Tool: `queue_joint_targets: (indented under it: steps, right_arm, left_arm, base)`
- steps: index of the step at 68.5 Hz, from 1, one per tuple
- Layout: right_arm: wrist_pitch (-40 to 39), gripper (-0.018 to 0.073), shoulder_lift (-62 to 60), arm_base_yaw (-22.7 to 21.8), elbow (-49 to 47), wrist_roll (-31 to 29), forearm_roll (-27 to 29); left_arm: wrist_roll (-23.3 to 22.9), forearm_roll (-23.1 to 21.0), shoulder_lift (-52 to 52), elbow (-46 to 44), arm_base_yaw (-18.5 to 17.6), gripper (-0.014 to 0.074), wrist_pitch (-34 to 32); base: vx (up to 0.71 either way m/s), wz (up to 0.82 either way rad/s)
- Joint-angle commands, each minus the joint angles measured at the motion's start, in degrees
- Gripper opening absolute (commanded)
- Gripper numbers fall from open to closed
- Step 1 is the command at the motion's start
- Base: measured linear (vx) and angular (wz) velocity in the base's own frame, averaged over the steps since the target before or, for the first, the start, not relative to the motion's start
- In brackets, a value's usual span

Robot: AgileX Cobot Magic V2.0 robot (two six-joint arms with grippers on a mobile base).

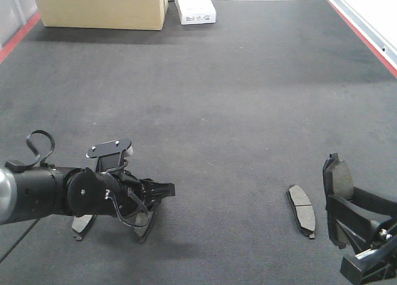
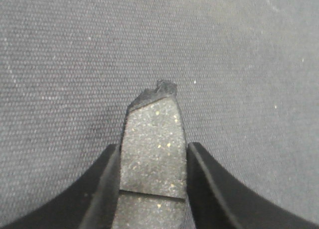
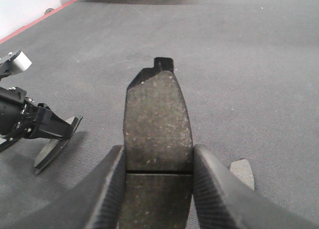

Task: Move and align brake pads A on conveyor
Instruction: 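Lower the left gripper's brake pad onto the belt beside the nearest pad, then open the left gripper, release the pad, and lift the arm away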

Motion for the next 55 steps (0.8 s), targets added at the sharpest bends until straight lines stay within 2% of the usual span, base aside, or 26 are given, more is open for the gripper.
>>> queue_joint_targets:
  steps: [1, 21, 30, 35, 43, 52, 55]
  right_arm:
    - [-4.7, 0.0123, -0.1, -0.2, -1.9, -0.3, -1.0]
    - [-4.7, 0.0123, -0.1, -0.2, -1.9, -0.3, -1.0]
    - [-4.7, 0.0123, -0.1, -0.2, -1.9, -0.3, -1.0]
    - [-4.7, 0.0123, -0.1, -0.2, -1.9, -0.3, -1.0]
    - [-4.7, 0.0123, -0.1, -0.2, -1.9, -0.3, -1.0]
    - [-4.7, 0.0123, -0.1, -0.2, -1.9, -0.3, -1.0]
    - [-4.7, 0.0123, -0.1, -0.2, -1.9, -0.3, -1.0]
  left_arm:
    - [-0.3, -0.9, -2.4, -1.5, -0.3, 0.0190, -4.8]
    - [-0.3, -0.8, -2.5, -1.5, -0.3, 0.0421, -4.7]
    - [-0.3, -0.8, -3.0, -1.5, -0.3, 0.0458, -2.6]
    - [0.7, -0.6, -4.1, -1.5, -0.4, 0.0452, -1.9]
    - [7.1, -0.3, -8.6, -1.5, -0.8, 0.0391, -1.9]
    - [10.8, -0.4, -14.9, -1.4, -1.7, 0.0250, -0.5]
    - [11.2, -0.3, -17.3, -1.0, -2.1, 0.0176, -0.3]
  base:
    - [0.00, 0.00]
    - [0.00, 0.00]
    - [0.00, 0.00]
    - [0.00, 0.00]
    - [0.00, 0.00]
    - [0.00, 0.00]
    - [0.00, 0.00]
